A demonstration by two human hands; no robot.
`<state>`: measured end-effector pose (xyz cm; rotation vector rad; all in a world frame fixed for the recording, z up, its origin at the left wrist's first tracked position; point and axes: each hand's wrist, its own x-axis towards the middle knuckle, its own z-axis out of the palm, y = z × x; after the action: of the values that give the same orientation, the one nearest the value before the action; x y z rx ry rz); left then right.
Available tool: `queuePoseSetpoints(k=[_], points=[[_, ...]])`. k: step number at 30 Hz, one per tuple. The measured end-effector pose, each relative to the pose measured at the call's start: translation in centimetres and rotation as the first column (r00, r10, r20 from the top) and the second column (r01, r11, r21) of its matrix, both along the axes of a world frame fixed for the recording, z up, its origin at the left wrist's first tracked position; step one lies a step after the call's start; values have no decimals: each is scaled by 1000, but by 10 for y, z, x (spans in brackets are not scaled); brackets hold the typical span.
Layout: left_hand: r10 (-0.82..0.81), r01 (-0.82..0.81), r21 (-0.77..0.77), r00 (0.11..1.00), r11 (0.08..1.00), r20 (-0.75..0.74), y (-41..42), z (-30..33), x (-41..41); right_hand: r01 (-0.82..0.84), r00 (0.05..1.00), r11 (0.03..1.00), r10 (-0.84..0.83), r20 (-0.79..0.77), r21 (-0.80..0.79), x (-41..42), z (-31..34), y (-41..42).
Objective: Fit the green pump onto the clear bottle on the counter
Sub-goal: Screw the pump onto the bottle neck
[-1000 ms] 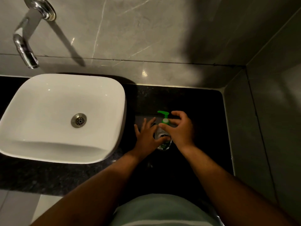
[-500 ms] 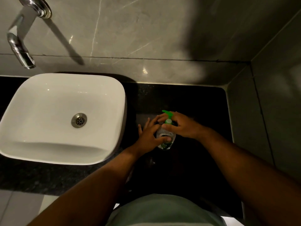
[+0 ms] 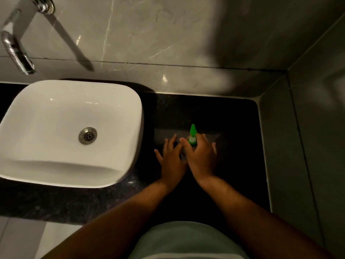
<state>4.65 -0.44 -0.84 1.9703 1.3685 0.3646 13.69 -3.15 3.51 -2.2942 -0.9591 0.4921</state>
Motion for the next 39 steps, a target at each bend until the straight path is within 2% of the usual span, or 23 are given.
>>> queuePoseSetpoints(k=[2,3,4,6,8,12,14,16,19,21,26,29,32,39], points=[[-37,37,-26,999,999,-3,6,-1,-3,-60,997,998,61,-46,17,6,2,-1],[-61,60,-41,998,997,-9,10,-2,-5,-111,983,991,122,-136,79,11,3,-3],[-83,82,-52,996,995,-17,13,-3,-5,-151,945,974,192,-263,170,18,6,-5],[-113,111,-58,993,992,-31,18,-3,-5,-179,810,930,324,-489,321,29,11,-11],[-129,127,-50,991,991,-40,20,-2,-3,-168,743,921,352,-569,351,37,13,-11],[-115,114,-37,993,993,-20,21,0,-3,-46,841,957,191,-505,285,43,14,-2],[-155,154,-28,988,988,-14,22,0,-3,-52,901,958,167,-401,282,42,12,-1],[-197,196,-34,980,980,-1,22,-1,-1,-79,914,958,181,-364,277,43,10,0],[-107,107,-100,994,989,6,26,-3,-2,-120,800,953,258,-541,277,49,10,0],[-92,92,-140,996,986,6,29,-6,-5,-165,740,950,298,-603,267,54,10,-1],[-246,254,-207,967,945,63,40,-4,-11,-300,624,922,384,-681,245,64,14,5],[-277,288,-208,958,935,78,44,-4,-12,-369,600,905,405,-690,210,70,14,10],[-275,280,-174,960,944,51,44,-6,-12,-362,639,908,407,-653,212,70,9,11],[-175,173,-52,984,984,-39,35,-13,-9,-213,803,933,337,-492,292,43,-11,1]])
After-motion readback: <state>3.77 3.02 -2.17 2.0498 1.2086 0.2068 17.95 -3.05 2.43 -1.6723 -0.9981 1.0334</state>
